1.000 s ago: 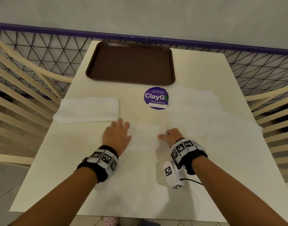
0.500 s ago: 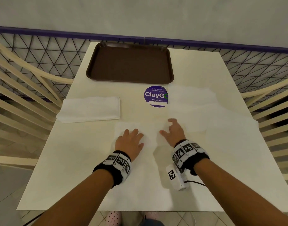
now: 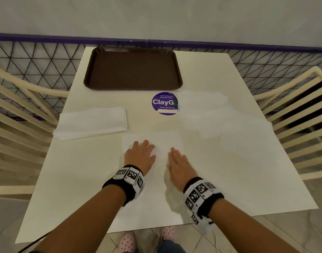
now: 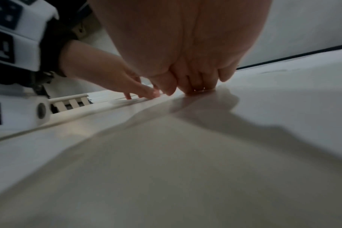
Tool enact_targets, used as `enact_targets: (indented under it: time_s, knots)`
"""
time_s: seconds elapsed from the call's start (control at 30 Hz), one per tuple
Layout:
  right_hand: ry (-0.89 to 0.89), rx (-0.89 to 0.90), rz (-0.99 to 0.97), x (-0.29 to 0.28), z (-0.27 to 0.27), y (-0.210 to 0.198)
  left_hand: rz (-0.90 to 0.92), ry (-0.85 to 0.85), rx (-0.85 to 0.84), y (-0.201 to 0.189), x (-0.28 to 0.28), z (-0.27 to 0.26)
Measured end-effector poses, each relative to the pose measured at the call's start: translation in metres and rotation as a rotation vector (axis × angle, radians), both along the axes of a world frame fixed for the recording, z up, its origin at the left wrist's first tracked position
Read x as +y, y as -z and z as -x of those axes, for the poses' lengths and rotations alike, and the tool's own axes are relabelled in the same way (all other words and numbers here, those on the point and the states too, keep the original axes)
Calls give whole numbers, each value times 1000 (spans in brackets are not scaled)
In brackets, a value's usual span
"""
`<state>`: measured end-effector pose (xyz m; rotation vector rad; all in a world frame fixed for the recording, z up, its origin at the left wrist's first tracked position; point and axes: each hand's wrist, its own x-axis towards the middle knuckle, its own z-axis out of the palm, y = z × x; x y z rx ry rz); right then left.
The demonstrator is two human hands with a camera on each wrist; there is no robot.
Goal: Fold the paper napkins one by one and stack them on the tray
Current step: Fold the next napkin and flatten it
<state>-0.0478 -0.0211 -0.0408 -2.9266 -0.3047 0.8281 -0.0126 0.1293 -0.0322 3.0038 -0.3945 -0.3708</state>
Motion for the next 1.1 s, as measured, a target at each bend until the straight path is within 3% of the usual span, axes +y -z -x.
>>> enact_targets:
  time_s: [0.13, 0.3, 0.33, 0.6, 0.63, 0.73, 0.9, 1.1]
  knots:
    - [7, 22, 31, -14, -4, -5, -67, 43, 16, -1, 1, -1]
    - [-29, -5, 58, -10, -14, -16, -133, 351, -66, 0, -4, 16]
    - [-47, -17, 77, -9, -16, -19, -108, 387, -7, 1, -5, 22]
    - [-184, -26, 218, 0, -36, -43, -170, 246, 49, -10, 37, 24]
    - [-198, -27, 218, 2, -39, -46, -170, 217, -13, -11, 45, 24]
    - [-257, -21, 231, 7, -45, -50, -157, 113, 161, -11, 60, 21]
    - [-353, 16, 287, 19, -52, -49, -170, 78, 128, -12, 50, 3]
    - [-376, 20, 269, 27, -52, -40, -439, 157, 60, -16, 24, -11]
